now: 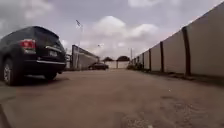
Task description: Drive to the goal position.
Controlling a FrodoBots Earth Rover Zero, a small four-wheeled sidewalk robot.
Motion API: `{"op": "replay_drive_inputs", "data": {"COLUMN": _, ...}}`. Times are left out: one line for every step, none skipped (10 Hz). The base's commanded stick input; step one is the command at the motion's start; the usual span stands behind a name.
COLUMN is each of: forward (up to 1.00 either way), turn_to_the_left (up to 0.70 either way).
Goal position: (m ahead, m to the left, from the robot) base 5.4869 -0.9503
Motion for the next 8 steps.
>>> {"op": "replay_drive_inputs", "data": {"forward": 0.7, "turn_to_the_left": 0.0}}
{"op": "replay_drive_inputs", "data": {"forward": 0.7, "turn_to_the_left": -0.2}}
{"op": "replay_drive_inputs", "data": {"forward": 0.7, "turn_to_the_left": -0.35}}
{"op": "replay_drive_inputs", "data": {"forward": 0.7, "turn_to_the_left": -0.35}}
{"op": "replay_drive_inputs", "data": {"forward": 0.7, "turn_to_the_left": -0.35}}
{"op": "replay_drive_inputs", "data": {"forward": 0.7, "turn_to_the_left": -0.06}}
{"op": "replay_drive_inputs", "data": {"forward": 0.7, "turn_to_the_left": 0.0}}
{"op": "replay_drive_inputs", "data": {"forward": 0.7, "turn_to_the_left": 0.0}}
